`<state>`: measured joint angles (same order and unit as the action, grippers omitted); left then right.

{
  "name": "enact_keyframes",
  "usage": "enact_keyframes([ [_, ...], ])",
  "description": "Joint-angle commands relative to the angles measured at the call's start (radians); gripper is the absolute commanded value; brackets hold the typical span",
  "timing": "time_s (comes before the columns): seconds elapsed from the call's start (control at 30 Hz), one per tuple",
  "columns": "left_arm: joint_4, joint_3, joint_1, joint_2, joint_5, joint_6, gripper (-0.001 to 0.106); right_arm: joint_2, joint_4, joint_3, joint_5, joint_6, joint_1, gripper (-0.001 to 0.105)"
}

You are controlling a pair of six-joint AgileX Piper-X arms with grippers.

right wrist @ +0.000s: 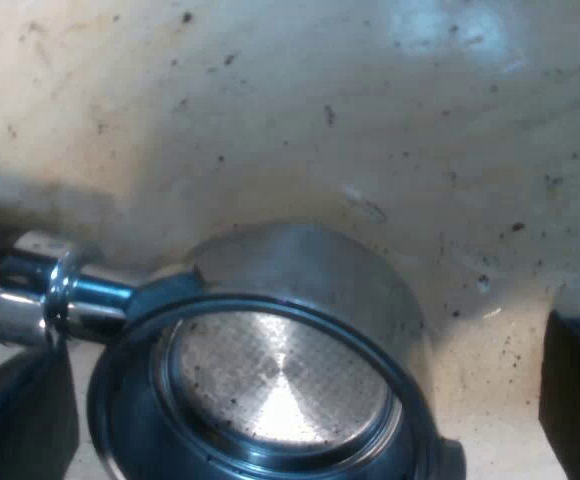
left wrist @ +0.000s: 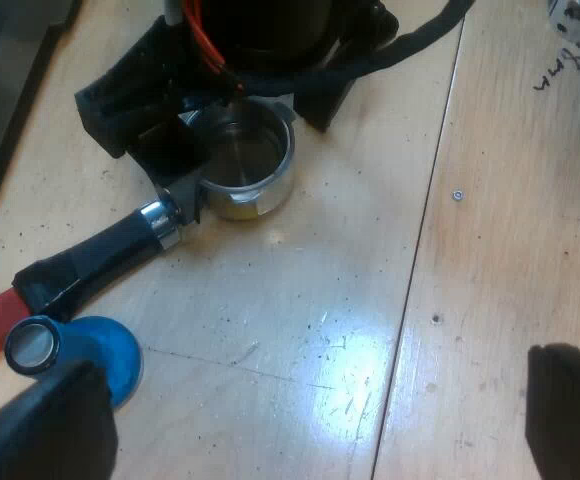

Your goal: Put the handle in the coffee machine

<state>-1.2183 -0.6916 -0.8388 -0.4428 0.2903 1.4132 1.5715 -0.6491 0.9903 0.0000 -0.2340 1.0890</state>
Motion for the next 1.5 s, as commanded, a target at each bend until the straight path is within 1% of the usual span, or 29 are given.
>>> enact_keyframes([
  [0.03,0.004,-0.006,-0.005,-0.001,-0.009,0.000,0.084,0.001,-0.006,-0.003,0.000,-0.020,-0.004,0.094],
  [0.63,0.004,-0.006,-0.005,-0.001,-0.009,0.000,0.084,0.001,-0.006,-0.003,-0.010,-0.024,-0.004,0.093],
  [0.67,0.004,-0.006,-0.005,-0.001,-0.009,0.000,0.084,0.001,-0.006,-0.003,-0.018,-0.024,-0.004,0.089],
  [0.7,0.004,-0.006,-0.005,-0.001,-0.009,0.000,0.084,0.001,-0.006,-0.003,-0.022,-0.024,-0.004,0.081],
  [0.73,0.004,-0.006,-0.005,-0.001,-0.009,0.000,0.084,0.001,-0.006,-0.003,-0.024,-0.024,-0.004,0.078],
  [0.8,0.004,-0.006,-0.005,-0.001,-0.009,0.000,0.084,0.001,-0.006,-0.003,-0.027,-0.024,-0.004,0.058],
  [0.83,0.004,-0.006,-0.005,-0.001,-0.009,0.000,0.084,0.001,-0.006,-0.003,-0.027,-0.024,-0.004,0.055],
  [0.93,0.004,-0.006,-0.005,-0.001,-0.009,0.000,0.084,0.001,0.009,-0.003,-0.017,-0.024,-0.004,0.028],
  [0.97,0.004,-0.006,-0.005,-0.001,-0.009,0.000,0.084,0.001,0.010,-0.003,-0.017,-0.024,-0.004,0.024],
  [1.0,0.004,-0.006,-0.005,-0.001,-0.009,0.000,0.084,0.001,0.015,-0.003,-0.015,-0.024,-0.004,0.016],
  [1.03,0.004,-0.006,-0.005,-0.001,-0.009,0.000,0.084,0.001,0.017,-0.003,-0.015,-0.024,-0.004,0.013],
  [1.1,0.004,-0.006,-0.005,-0.001,-0.009,0.000,0.084,0.001,0.022,-0.003,-0.015,-0.024,-0.004,0.000],
  [1.17,0.004,-0.006,-0.005,-0.001,-0.009,0.000,0.084,-0.001,0.023,-0.003,-0.015,-0.027,-0.004,0.000],
  [1.23,0.004,-0.006,-0.005,-0.001,-0.009,0.000,0.084,-0.005,0.023,-0.003,-0.020,-0.050,-0.004,0.000],
  [1.3,0.004,-0.006,-0.005,-0.001,-0.009,0.000,0.084,-0.018,0.018,-0.003,-0.019,-0.105,-0.004,0.000],
  [1.33,0.004,-0.006,-0.005,-0.001,-0.006,0.000,0.084,-0.023,0.012,-0.003,-0.027,-0.116,-0.004,0.000],
  [1.4,0.004,-0.006,-0.005,-0.001,0.021,0.002,0.084,-0.046,-0.037,-0.003,-0.077,-0.205,-0.016,0.000],
  [1.5,0.008,-0.006,-0.005,-0.001,0.039,0.002,0.084,-0.080,-0.133,-0.003,-0.093,-0.283,-0.028,0.000],
])
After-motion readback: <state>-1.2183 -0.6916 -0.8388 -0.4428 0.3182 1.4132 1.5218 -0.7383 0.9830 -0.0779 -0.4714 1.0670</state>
